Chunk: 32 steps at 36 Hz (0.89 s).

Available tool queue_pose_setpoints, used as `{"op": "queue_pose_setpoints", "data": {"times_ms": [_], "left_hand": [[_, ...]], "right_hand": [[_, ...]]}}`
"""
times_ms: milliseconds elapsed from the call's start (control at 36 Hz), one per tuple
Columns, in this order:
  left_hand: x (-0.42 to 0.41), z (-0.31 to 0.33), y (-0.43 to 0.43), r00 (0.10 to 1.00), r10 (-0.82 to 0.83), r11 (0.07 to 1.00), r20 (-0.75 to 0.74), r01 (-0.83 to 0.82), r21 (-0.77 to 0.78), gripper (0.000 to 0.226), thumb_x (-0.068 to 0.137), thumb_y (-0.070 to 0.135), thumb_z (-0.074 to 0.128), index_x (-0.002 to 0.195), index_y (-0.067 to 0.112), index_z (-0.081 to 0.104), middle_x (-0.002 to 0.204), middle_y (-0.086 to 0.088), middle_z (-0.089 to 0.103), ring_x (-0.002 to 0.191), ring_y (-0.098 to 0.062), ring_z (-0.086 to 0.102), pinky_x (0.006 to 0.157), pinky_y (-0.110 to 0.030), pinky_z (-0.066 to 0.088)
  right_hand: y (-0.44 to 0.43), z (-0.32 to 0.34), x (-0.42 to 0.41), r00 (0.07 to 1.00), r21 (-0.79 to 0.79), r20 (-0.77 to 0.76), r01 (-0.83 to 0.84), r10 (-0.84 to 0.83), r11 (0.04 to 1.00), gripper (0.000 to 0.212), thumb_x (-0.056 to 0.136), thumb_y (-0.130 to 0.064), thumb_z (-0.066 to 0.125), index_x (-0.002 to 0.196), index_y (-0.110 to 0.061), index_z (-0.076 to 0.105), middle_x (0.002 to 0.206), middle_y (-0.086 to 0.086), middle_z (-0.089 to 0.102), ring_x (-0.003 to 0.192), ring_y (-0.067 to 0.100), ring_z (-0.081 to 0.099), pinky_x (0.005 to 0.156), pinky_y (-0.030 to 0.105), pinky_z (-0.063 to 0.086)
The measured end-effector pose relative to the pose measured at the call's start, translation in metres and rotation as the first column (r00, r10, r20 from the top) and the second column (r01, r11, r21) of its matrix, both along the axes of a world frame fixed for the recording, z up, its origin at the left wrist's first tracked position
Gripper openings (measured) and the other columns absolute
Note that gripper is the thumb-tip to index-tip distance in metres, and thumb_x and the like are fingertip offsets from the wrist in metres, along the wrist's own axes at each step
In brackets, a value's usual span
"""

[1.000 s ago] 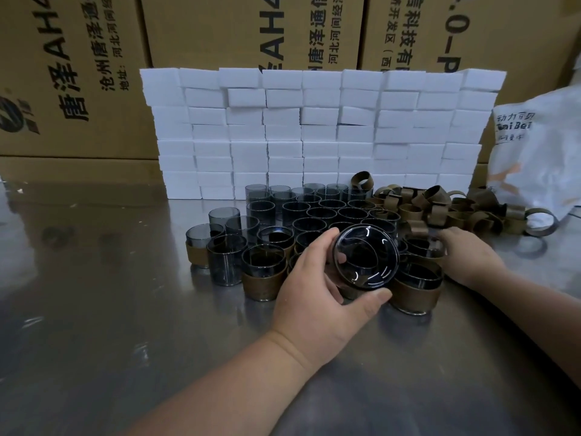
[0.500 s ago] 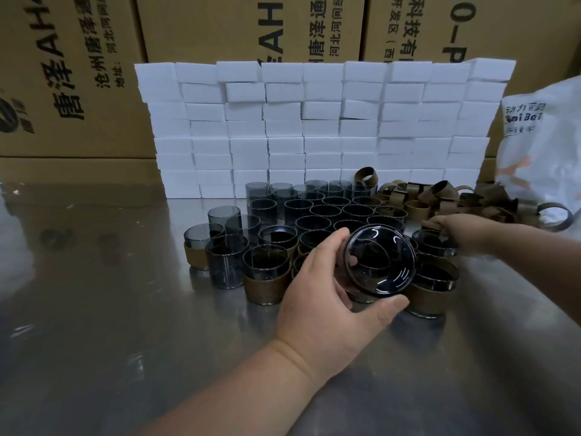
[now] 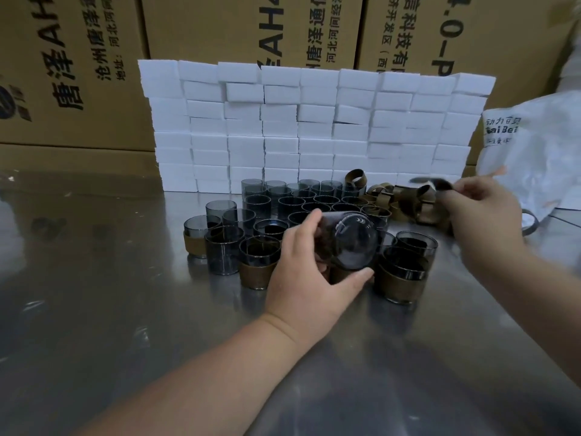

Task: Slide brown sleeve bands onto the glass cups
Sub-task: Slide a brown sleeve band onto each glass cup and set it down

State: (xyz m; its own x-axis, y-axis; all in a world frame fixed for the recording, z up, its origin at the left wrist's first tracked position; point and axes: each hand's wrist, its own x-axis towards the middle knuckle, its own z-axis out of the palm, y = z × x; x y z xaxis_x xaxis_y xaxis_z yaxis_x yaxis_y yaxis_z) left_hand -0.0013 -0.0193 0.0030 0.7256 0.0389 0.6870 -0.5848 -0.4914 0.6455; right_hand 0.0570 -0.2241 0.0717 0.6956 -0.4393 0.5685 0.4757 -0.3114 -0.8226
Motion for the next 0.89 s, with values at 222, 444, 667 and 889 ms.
{"op": "queue_pose_setpoints", "data": {"times_ms": [222, 444, 667, 889], "left_hand": [[0.001, 0.001, 0.001, 0.996, 0.079, 0.997, 0.052, -0.08, 0.019, 0.093, 0.069, 0.038, 0.076, 0.144, 0.022, 0.025, 0.123, 0.01, 0.029, 0.107, 0.012, 0.028, 0.088, 0.011, 0.012], [-0.005, 0.004, -0.001, 0.989, 0.08, 0.995, 0.121, -0.086, 0.047, 0.083, 0.064, 0.043, 0.069, 0.124, 0.054, 0.014, 0.123, 0.011, 0.027, 0.112, -0.019, 0.05, 0.093, -0.034, 0.047], [-0.001, -0.001, 0.001, 0.99, 0.055, 0.993, 0.13, -0.067, 0.097, 0.09, 0.067, 0.033, 0.072, 0.124, 0.061, 0.009, 0.122, 0.013, 0.025, 0.106, -0.016, 0.051, 0.089, -0.03, 0.046], [-0.004, 0.002, -0.001, 0.995, 0.024, 0.989, 0.098, -0.038, 0.142, 0.086, 0.065, 0.04, 0.069, 0.127, 0.055, 0.01, 0.12, 0.016, 0.025, 0.113, -0.005, 0.042, 0.093, -0.009, 0.032]], "right_hand": [[0.061, -0.017, -0.061, 0.936, 0.056, 0.238, -0.278, 0.258, 0.959, 0.037, 0.077, -0.008, 0.055, 0.069, -0.04, 0.072, 0.093, -0.003, 0.064, 0.087, 0.003, 0.062, 0.078, 0.021, 0.05], [0.061, -0.039, -0.062, 0.9, -0.369, 0.304, -0.192, 0.313, 0.91, 0.05, 0.082, 0.003, 0.047, 0.106, -0.039, 0.059, 0.095, -0.02, 0.059, 0.093, -0.009, 0.056, 0.084, 0.006, 0.04], [0.067, -0.047, -0.07, 0.927, -0.35, 0.258, -0.173, 0.272, 0.921, 0.019, 0.074, -0.02, 0.053, 0.076, -0.038, 0.06, 0.085, -0.024, 0.061, 0.083, -0.005, 0.057, 0.075, 0.008, 0.042], [0.067, -0.046, -0.073, 0.888, -0.244, 0.276, -0.306, 0.368, 0.92, 0.049, 0.079, 0.003, 0.05, 0.092, -0.041, 0.069, 0.104, -0.016, 0.061, 0.103, -0.006, 0.056, 0.086, 0.011, 0.044]]}}
